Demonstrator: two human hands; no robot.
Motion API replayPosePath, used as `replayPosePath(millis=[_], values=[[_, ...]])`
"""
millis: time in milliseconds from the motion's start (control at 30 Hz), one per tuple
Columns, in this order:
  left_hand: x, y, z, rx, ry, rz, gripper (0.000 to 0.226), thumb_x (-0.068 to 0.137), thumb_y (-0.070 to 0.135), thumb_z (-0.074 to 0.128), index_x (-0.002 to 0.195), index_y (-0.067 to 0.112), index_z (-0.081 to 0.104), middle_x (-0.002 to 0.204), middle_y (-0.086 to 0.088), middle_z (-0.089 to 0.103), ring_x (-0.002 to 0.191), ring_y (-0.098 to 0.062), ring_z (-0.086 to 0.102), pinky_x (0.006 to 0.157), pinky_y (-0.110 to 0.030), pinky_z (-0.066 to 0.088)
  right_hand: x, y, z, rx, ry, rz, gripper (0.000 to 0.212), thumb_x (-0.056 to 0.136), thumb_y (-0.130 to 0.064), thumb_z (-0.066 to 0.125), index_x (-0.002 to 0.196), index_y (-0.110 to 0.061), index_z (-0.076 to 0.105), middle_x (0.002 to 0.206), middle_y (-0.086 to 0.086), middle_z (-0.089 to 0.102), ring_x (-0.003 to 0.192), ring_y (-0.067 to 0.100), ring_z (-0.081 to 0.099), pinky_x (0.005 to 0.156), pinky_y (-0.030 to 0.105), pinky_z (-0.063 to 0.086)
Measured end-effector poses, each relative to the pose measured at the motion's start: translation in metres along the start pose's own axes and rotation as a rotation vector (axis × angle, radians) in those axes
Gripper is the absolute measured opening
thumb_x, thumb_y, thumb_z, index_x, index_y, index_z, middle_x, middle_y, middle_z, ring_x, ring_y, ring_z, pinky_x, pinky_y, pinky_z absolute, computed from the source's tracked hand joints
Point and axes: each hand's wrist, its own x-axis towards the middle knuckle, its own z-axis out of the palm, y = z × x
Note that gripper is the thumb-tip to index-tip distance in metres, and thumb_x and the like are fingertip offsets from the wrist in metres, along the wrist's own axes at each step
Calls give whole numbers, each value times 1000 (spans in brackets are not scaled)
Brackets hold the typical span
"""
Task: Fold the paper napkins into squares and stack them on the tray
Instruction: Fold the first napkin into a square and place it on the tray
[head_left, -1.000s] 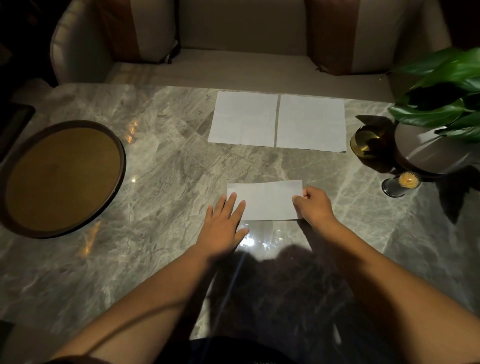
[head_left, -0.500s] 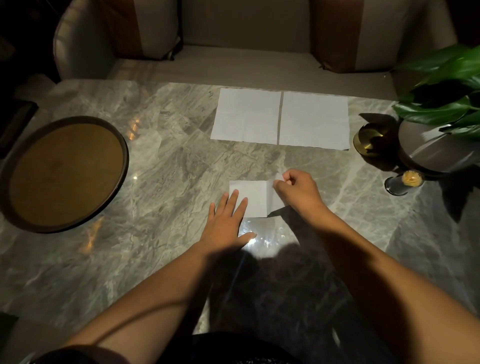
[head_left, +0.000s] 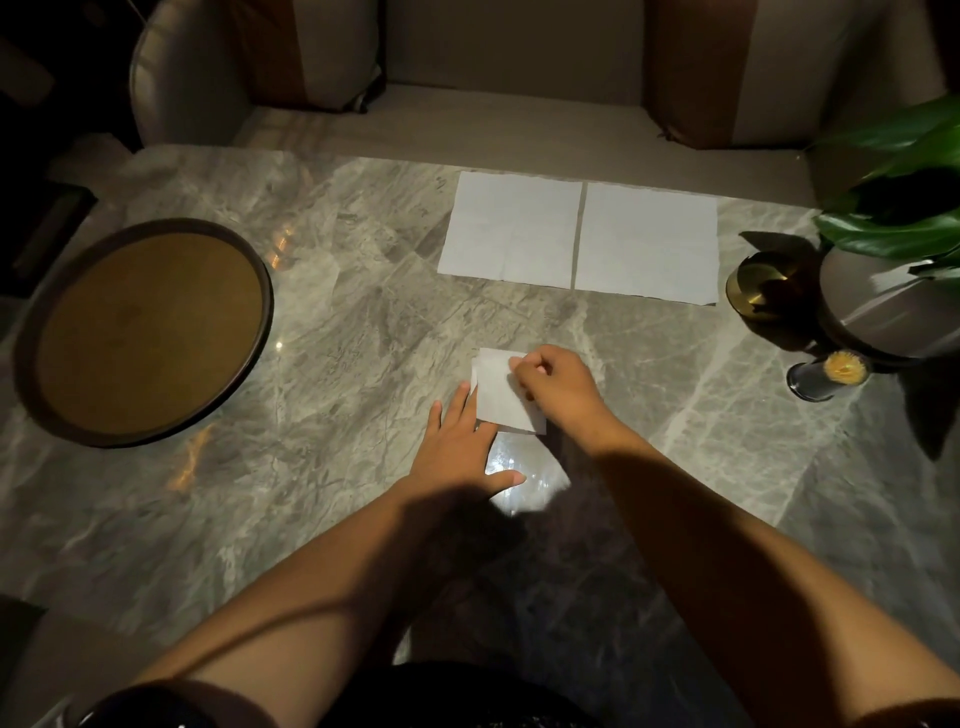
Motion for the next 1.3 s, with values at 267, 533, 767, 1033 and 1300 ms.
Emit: replayPosePath(millis=[267,533,767,1033,1300], values=[[-1,0,0,-2,3,-10,102,83,73,52,158,28,0,166,-5,-13,151,-24,-21,120,-53,-11,-7,51,-29,-439,28,-214,18,88,-15,66,103,-26,63,152,8,35,146,29,23,119,50,22],[-1,1,-1,1,-22,-21,102,84,71,52,158,28,-4,166,-5,-15,150,-24,-22,119,-52,-13,-3,67,-9,-535,80,-234,30,88,-18,70,111,-35,60,166,7,15,155,26,-5,119,44,-17],[1,-4,4,6,4,-7,102,82,74,50,158,31,-2,166,-3,-13,151,-22,-21,121,-52,-8,0,76,-20,-649,-8,-274,58,87,-33,70,140,-39,46,168,4,6,155,26,-9,121,49,-12],[-26,-54,-13,31,76,72,85,87,67,49,157,34,12,167,-2,0,153,-25,4,119,-48,18,4,86,-25,-805,-98,-285,93,82,-57,68,155,-45,11,168,-2,-13,152,24,-23,115,45,-21],[0,-28,-40,-147,360,-49,34,93,24,62,123,9,57,131,-11,46,119,-30,47,100,-41,44,-1,73,-25,-732,-96,-233,84,88,-54,62,156,-44,14,169,0,-10,153,24,-21,118,48,-17]])
